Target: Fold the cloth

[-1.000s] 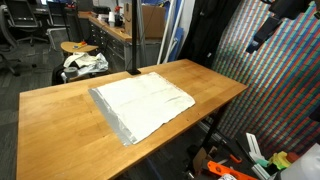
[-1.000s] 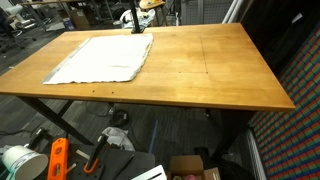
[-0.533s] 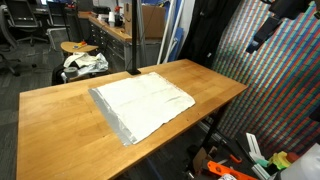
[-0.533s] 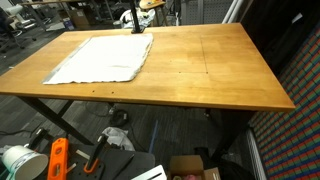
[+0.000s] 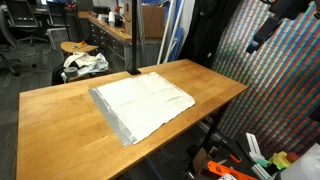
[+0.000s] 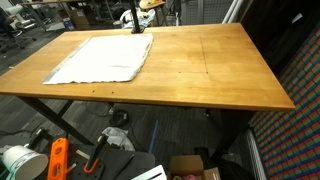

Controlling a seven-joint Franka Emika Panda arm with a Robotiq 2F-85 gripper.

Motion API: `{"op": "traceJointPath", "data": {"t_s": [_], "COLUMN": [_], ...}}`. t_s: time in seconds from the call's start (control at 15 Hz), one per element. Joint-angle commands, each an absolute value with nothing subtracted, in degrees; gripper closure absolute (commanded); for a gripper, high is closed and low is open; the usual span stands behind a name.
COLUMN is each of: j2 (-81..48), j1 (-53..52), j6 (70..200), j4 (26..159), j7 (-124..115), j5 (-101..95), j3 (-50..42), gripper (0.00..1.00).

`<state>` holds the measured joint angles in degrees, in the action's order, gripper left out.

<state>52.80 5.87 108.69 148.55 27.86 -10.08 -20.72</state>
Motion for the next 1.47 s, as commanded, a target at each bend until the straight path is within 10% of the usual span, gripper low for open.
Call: {"op": "traceJointPath", "data": {"t_s": [0.0,1.4], "j2": [50.8,4.1], "j1": [5.5,4.8], "j6": [108.7,112.3], "j4": [148.3,127.9], "j7": [26.3,13.7], "j5": [-9.8,-1.6], "j3": [-19.5,-10.4], "gripper": [0.0,0.0]}}
